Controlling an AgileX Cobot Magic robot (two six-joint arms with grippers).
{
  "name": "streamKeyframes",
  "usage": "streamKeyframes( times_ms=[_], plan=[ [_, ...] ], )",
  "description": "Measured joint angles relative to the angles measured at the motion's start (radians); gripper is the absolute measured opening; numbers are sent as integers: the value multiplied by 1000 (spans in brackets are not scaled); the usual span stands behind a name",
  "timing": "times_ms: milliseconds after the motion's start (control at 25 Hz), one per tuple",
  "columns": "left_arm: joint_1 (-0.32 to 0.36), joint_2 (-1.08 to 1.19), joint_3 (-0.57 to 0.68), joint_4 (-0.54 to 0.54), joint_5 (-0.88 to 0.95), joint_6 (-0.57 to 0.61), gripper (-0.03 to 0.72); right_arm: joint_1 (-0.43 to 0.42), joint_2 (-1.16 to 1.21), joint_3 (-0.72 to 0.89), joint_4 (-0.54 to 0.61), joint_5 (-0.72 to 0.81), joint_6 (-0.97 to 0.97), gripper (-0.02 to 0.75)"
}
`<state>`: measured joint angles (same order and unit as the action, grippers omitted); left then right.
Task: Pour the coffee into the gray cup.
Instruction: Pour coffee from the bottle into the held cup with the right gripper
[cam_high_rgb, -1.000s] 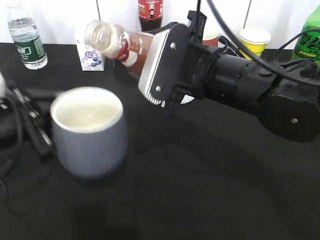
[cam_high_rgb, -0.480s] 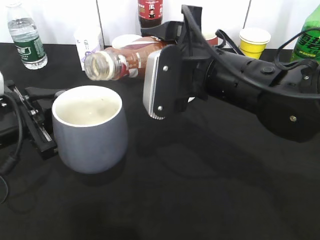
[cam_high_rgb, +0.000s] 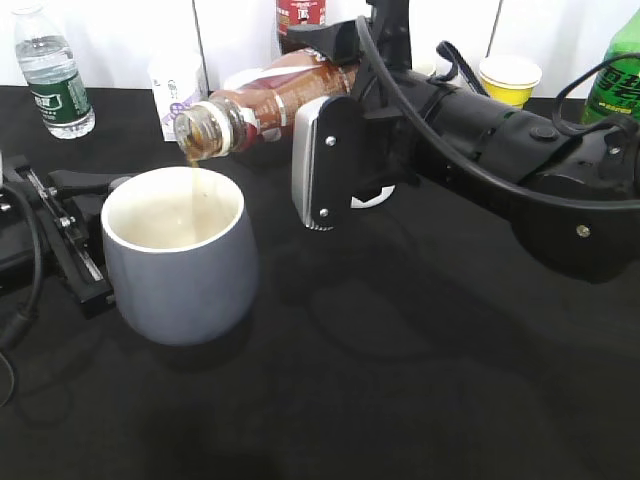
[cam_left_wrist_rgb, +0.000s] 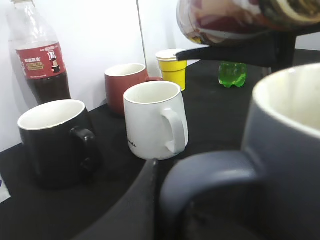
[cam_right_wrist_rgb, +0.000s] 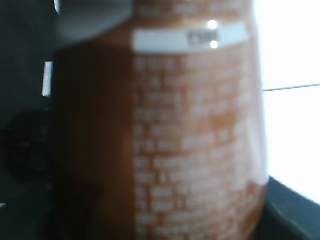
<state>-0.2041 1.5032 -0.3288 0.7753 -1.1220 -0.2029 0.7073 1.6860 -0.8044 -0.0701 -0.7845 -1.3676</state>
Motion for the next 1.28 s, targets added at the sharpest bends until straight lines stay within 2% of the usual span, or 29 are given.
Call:
streamKeyframes(
  times_ms=[1280],
  plan=[
    [-3, 0, 0, -1, -14, 0, 44, 0, 0, 0, 2, -57, -58, 532]
  ],
)
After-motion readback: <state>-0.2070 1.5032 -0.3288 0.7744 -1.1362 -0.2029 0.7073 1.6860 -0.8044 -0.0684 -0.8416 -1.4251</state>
